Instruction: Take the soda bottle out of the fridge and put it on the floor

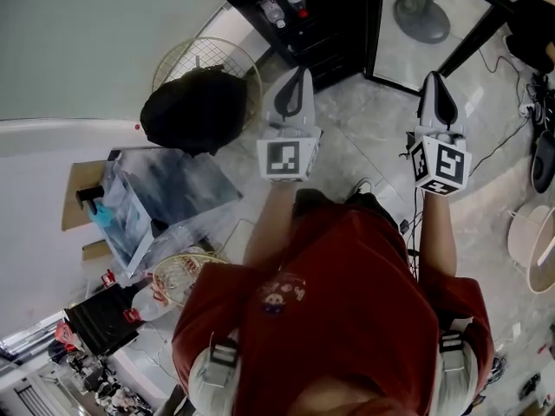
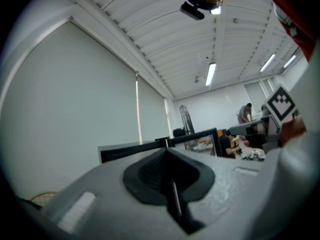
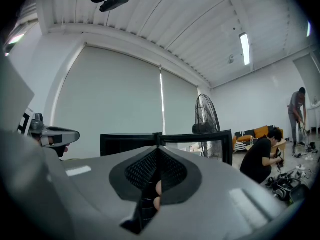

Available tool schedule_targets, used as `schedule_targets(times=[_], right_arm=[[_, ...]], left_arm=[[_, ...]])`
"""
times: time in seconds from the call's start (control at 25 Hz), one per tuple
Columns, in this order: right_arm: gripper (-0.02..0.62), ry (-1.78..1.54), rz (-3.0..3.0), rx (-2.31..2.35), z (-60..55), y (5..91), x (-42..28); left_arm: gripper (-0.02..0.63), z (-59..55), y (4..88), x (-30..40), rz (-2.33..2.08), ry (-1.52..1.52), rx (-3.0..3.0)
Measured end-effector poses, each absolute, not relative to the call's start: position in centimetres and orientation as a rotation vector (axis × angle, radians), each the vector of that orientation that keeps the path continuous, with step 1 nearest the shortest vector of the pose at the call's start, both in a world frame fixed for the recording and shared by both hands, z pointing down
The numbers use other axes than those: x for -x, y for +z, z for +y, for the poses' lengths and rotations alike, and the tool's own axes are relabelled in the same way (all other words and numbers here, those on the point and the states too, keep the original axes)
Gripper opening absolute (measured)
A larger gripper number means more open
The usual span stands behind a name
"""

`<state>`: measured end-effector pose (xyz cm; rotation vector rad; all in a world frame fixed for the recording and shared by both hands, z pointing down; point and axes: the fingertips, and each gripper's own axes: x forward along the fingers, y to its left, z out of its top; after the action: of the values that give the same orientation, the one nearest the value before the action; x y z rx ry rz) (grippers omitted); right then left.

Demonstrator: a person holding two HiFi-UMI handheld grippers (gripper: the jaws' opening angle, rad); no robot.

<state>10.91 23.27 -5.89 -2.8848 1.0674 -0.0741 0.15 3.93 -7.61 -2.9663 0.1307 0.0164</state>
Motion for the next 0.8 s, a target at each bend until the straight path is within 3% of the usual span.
schedule_targets(times=[0.8], right_arm=[[0.000, -0.078, 1.296, 2.841, 10.3, -4.6, -18.0]], left_arm=[[0.000, -5.7, -4.8, -6.5, 0.280, 0.041, 3.013]])
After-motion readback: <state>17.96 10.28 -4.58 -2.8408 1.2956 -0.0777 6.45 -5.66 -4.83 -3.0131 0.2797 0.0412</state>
